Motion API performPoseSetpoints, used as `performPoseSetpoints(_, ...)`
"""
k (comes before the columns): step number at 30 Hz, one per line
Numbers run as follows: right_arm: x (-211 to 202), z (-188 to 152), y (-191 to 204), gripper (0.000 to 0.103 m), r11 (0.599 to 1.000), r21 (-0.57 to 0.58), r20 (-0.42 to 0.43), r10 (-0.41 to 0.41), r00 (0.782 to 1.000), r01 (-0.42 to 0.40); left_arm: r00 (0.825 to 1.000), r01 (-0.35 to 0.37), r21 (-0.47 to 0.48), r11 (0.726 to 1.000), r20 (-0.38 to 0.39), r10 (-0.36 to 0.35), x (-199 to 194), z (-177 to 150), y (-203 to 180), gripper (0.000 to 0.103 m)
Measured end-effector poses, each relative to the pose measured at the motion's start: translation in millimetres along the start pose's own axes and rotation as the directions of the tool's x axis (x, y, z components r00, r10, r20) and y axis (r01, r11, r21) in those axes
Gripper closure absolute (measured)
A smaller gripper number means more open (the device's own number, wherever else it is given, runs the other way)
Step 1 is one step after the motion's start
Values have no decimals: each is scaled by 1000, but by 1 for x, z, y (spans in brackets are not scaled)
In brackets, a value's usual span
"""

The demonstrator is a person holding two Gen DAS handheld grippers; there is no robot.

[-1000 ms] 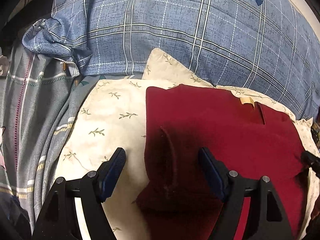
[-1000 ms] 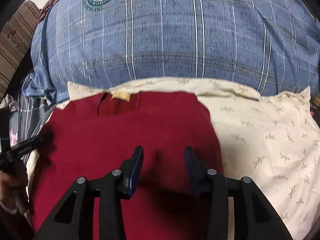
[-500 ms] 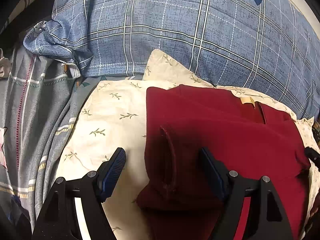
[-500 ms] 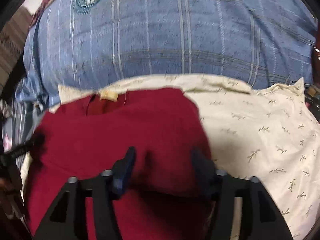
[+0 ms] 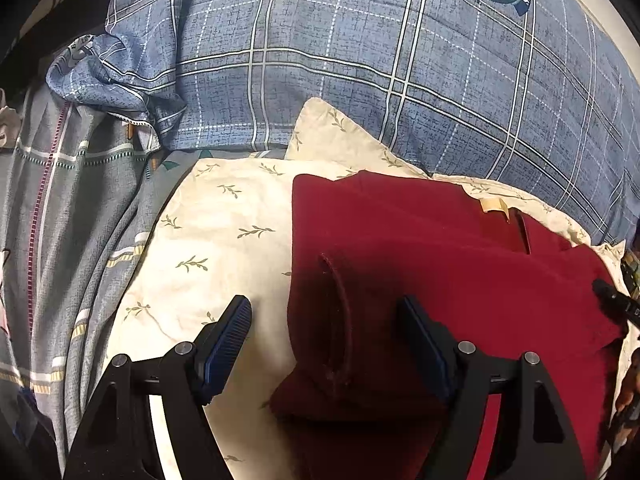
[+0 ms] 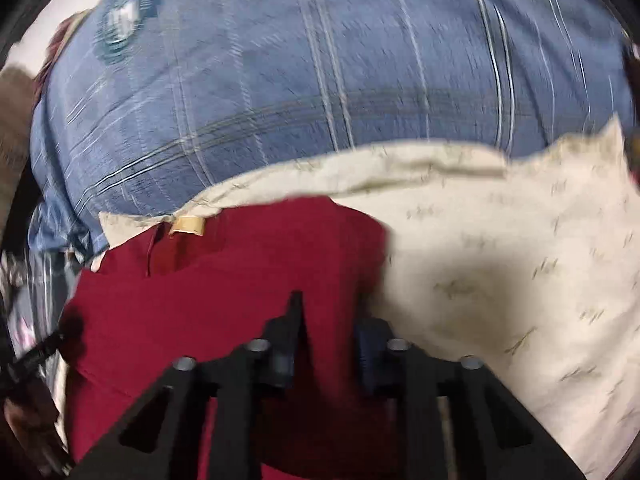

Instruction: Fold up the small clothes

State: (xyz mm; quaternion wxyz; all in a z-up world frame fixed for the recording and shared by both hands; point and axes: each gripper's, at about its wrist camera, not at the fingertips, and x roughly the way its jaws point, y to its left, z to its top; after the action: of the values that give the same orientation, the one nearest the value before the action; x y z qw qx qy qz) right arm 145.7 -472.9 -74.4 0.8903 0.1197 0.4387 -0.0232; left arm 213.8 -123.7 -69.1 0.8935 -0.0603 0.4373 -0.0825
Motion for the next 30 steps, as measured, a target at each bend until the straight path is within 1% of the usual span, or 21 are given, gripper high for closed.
performPoseSetpoints(2, -10, 1, 1, 88, 999, -23, 30, -23, 999, 24, 1000, 10, 11, 1000, -6, -10, 1, 0, -1, 27)
performPoseSetpoints(4, -10, 0, 0, 89, 993, -51, 36, -106, 994, 108, 1000, -2, 25, 1000, -4, 2, 1, -1, -4, 26)
performPoseSetpoints(5, -5, -3, -2, 89, 991, -58, 16, -123, 992, 124, 1000, -4, 33, 999, -4, 4, 1, -1, -4, 26)
performPoseSetpoints(7, -1, -6, -5, 89, 991, -42, -4, -125, 992, 125, 1000, -5, 36, 999, -5, 5, 1, -2, -4, 26)
performPoseSetpoints(8, -2, -6, -7, 87, 992, -32, -3, -122, 993, 122, 1000, -2, 34, 999, -7, 3, 1, -2, -3, 26)
performPoseSetpoints(9, -6, -4, -9, 83, 992, -12, 3, -122, 993, 122, 1000, 0, 30, 1000, -9, 1, 1, -2, -3, 26)
performPoseSetpoints(12, -27, 0, -8, 71, 987, 9, 71, -164, 984, 163, 1000, -4, 33, 999, -11, 4, 2, -1, -3, 26)
performPoseSetpoints(13, -34, 0, -5, 70, 985, -5, 94, -169, 981, 170, 1000, -6, 35, 999, -10, 6, 2, -1, -3, 26)
performPoseSetpoints(14, -37, 0, -2, 70, 987, -18, 106, -157, 982, 160, 1000, -7, 37, 999, -10, 7, 3, -1, -4, 26)
performPoseSetpoints(16, -45, 0, 5, 70, 992, -43, 122, -109, 987, 115, 1000, -10, 41, 999, -9, 11, 4, -1, -4, 26)
performPoseSetpoints(19, -44, -2, 20, 71, 994, -98, 98, -34, 995, 43, 1000, -10, 41, 999, -9, 11, 4, -1, -4, 25)
performPoseSetpoints(20, -35, -2, 23, 72, 993, -108, 85, -33, 996, 42, 1000, -9, 42, 999, -9, 10, 4, -1, -4, 25)
performPoseSetpoints(21, -26, -4, 21, 72, 992, -109, 61, -57, 996, 64, 1000, -10, 42, 999, -9, 10, 4, -1, -4, 25)
performPoseSetpoints(22, -13, -7, 17, 72, 990, -101, 18, -100, 995, 101, 1000, -10, 42, 999, -9, 10, 4, -1, -4, 25)
performPoseSetpoints(23, -5, -9, 15, 74, 989, -93, -13, -114, 993, 112, 1000, -10, 43, 999, -9, 11, 4, -1, -3, 24)
performPoseSetpoints(24, 5, -11, 9, 74, 991, -78, -49, -111, 993, 107, 1000, -12, 43, 999, -8, 12, 4, -1, -3, 24)
performPoseSetpoints(25, 6, -12, 7, 74, 993, -66, -39, -99, 994, 96, 1000, -12, 43, 999, -8, 13, 4, -2, -3, 24)
performPoseSetpoints(27, -1, -11, 12, 72, 992, -76, -33, -105, 994, 102, 1000, -13, 44, 999, -8, 13, 4, -2, -3, 24)
performPoseSetpoints(28, -7, -10, 15, 72, 991, -84, -17, -105, 994, 103, 1000, -12, 43, 999, -9, 13, 4, -2, -3, 24)
performPoseSetpoints(29, -15, -11, 18, 70, 991, -89, 6, -98, 995, 98, 1000, -12, 43, 999, -9, 13, 4, -2, -3, 24)
performPoseSetpoints(30, -20, -12, 20, 65, 992, -92, 15, -86, 996, 87, 1000, -13, 43, 999, -8, 13, 4, -2, -3, 24)
